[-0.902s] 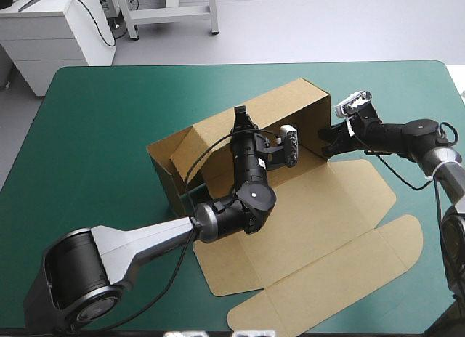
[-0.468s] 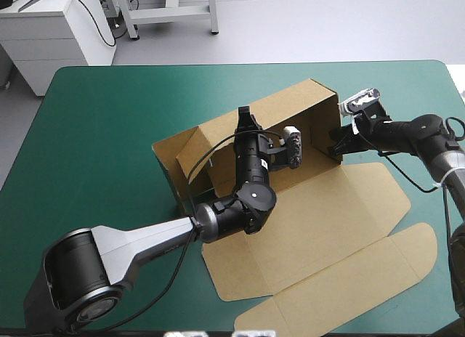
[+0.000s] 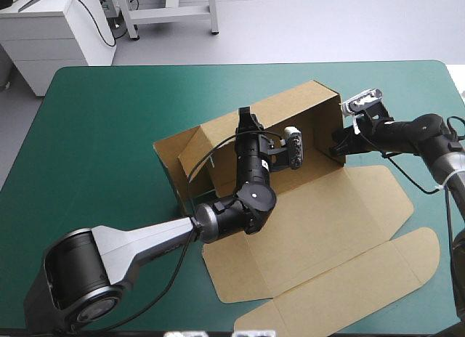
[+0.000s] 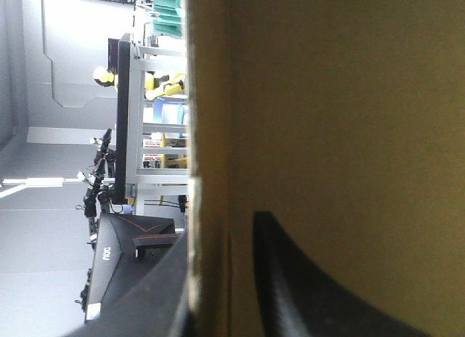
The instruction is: Fold the box
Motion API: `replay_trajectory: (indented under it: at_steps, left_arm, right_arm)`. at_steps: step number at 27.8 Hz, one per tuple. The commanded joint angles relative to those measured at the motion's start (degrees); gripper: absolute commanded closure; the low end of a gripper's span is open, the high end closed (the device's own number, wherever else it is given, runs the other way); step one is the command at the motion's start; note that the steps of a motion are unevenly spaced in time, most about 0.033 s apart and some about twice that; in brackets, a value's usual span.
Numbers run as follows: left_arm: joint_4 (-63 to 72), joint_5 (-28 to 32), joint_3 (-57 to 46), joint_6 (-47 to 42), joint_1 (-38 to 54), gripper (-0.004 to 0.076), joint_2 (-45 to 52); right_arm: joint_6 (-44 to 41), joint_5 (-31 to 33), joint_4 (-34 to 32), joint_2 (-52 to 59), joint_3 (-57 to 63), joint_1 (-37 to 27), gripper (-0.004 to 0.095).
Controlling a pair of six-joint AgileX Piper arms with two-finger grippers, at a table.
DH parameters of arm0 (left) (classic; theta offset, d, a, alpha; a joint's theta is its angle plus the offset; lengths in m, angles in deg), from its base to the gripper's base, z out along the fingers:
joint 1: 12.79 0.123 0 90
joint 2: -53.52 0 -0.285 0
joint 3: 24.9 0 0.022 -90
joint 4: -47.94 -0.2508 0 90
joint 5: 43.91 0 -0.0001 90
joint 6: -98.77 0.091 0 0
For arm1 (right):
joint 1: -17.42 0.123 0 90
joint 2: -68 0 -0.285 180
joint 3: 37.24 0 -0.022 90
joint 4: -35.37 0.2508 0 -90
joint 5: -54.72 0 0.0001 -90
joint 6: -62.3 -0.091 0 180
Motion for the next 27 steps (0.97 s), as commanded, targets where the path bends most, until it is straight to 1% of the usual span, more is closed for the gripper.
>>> replay_trajectory:
  at_steps: [1, 2, 3, 4, 7, 11, 14, 18, 21, 22, 24, 25, 26, 27]
  left_arm:
    - [-2.7, 0.8, 1.5, -4.0, -0.4, 0.0421, 2.6]
    - [-2.8, 1.0, 1.5, -5.1, -0.4, 0.0383, 2.6]
    - [-2.7, 0.7, 1.5, -6.2, -0.6, 0.0363, 2.6]
    - [-3.0, 0.6, 1.5, -6.8, -0.7, 0.0359, 2.6]
    - [-6.3, 0.3, 1.5, -8.1, -1.7, 0.036, 2.6]
    - [-13.1, -1.0, 1.5, -13.7, -3.6, 0.036, 2.6]
    - [-12.7, -2.1, 2.8, -13.9, -5.5, 0.0368, 2.6]
    - [-12.7, -5.0, 4.9, -13.9, -8.2, 0.0399, 2.6]
    - [-12.9, -7.3, 6.9, -13.9, -10.1, 0.0452, 2.7]
    - [-13.1, -9.0, 7.9, -13.9, -10.7, 0.0484, 2.7]
    - [-13.0, -12.6, 10.5, -13.9, -11.4, 0.0582, 2.7]
    - [-13.0, -14.1, 13.4, -13.9, -11.4, 0.0699, 3.3]
    - [-13.0, -14.1, 14.5, -13.7, -11.2, 0.0735, 3.8]
    - [-13.0, -13.1, 17.0, -12.6, -10.9, 0.0727, 5.3]
  right_arm:
    - [-0.7, 0.4, 4.2, 3.1, -1.7, 0.2, 0.0908]
    - [-0.9, 0.3, 4.2, 3.1, -1.7, 0.2, 0.0908]
    - [-0.9, 0.2, 4.2, 3.1, -1.7, 0.2, 0.0908]
    - [-1.0, 0.0, 4.2, 3.1, -1.7, 0.2, 0.0908]
    - [-1.0, -0.4, 4.2, 3.1, -1.7, 0.2, 0.0908]
    - [-1.9, -1.6, 4.2, 2.9, -1.7, 0.2, 0.0908]
    - [-2.6, -1.7, 4.2, 2.4, -1.7, 0.2, 0.0909]
    - [-3.4, -1.7, 3.5, 1.8, -1.7, 0.2, 0.0908]
    - [-4.1, -1.7, 3.2, 1.6, -1.7, 0.2, 0.0908]
    - [-4.8, -1.7, 2.8, 1.6, -1.7, 0.2, 0.0908]
    - [-6.4, -1.5, 2.5, 1.6, -1.7, 0.2, 0.0908]
    - [-7.9, -1.4, 2.6, 1.6, -1.8, 0.2, 0.0909]
    - [-8.5, -1.4, 2.6, 1.6, -1.8, 0.2, 0.0908]
    - [-9.2, -1.1, 2.6, 1.9, -1.8, 0.2, 0.0908]
